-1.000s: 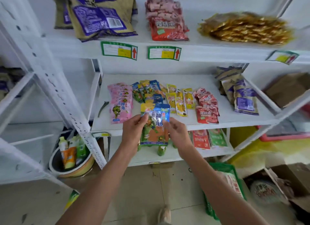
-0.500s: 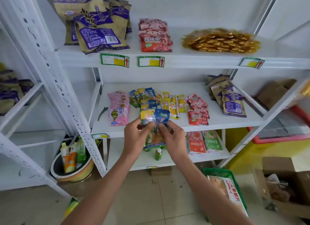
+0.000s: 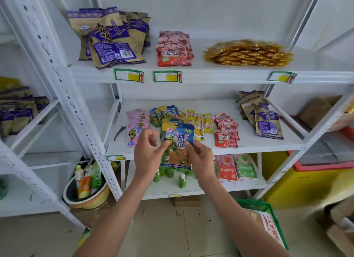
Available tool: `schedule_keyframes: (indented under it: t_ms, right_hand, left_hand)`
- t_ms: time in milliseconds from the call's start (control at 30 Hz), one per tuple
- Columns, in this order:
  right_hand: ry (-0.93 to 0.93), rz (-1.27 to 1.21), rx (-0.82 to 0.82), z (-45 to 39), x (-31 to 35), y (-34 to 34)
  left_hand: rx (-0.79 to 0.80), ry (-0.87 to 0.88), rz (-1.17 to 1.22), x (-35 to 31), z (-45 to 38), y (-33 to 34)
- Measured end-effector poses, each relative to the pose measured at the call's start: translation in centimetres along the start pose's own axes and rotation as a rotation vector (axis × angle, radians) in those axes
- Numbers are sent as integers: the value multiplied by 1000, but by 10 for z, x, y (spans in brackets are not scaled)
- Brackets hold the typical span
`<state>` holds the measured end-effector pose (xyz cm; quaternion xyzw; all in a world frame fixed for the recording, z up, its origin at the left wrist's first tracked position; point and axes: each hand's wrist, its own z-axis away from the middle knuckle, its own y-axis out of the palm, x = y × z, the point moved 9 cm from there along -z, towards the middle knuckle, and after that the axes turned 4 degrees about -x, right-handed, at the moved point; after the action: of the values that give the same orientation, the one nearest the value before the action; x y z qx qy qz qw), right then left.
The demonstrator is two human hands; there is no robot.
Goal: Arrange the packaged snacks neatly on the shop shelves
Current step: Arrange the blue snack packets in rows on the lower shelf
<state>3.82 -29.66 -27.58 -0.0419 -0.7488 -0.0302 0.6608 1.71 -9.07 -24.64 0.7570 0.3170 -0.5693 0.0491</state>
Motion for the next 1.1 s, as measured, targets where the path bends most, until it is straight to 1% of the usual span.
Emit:
schedule_keyframes:
  t_ms: [33,67,133,167,200,267,333,367,400,433,500,600,833,933,1033,1100]
  right_hand:
    - [-18,5,-3,0,3,-1]
    - [-36,6,9,1,7,-1]
    - [-33,-24,89,4,14,8]
    - [-14,-52,130,6,15,12]
    - [-11,-62,160,7,16,14]
    - [-74,-7,167,5,21,13]
    - [-123,157,62,-5,19,-2]
    - [-103,240,-7,-9,14,-12]
    - [-85,279,-34,-13,11,-18]
    - [-86,267,-24,-14,10,-19]
    - [-114,156,38,-15,11,-15]
    - [-100,73,-2,-19,4,-17]
    - [-85,80,-3,-26,0,-15]
    - [-61,67,-12,-27,-1,-10]
    - [-39,53,-36,-26,-2,-6]
    - [-35,35,-52,-25,-2,-4]
  left_hand:
    - [26,44,2,-5,7,6]
    - [108,43,34,-7,14,18]
    - [318,-81,171,-9,30,46]
    - [374,-150,251,-7,35,56]
    - [372,-203,310,-4,36,60]
    - [267,-325,374,9,31,52]
    - [198,-441,462,21,27,45]
    - [197,-475,498,25,26,44]
    - [211,-490,515,26,25,45]
    - [228,-504,530,25,24,47]
    - [254,-505,523,25,22,50]
    - [279,-471,500,24,20,55]
    - [270,-420,448,23,12,52]
    - [230,-383,451,24,6,51]
    - [119,-351,402,28,-2,45]
    - [59,-263,354,30,-7,38]
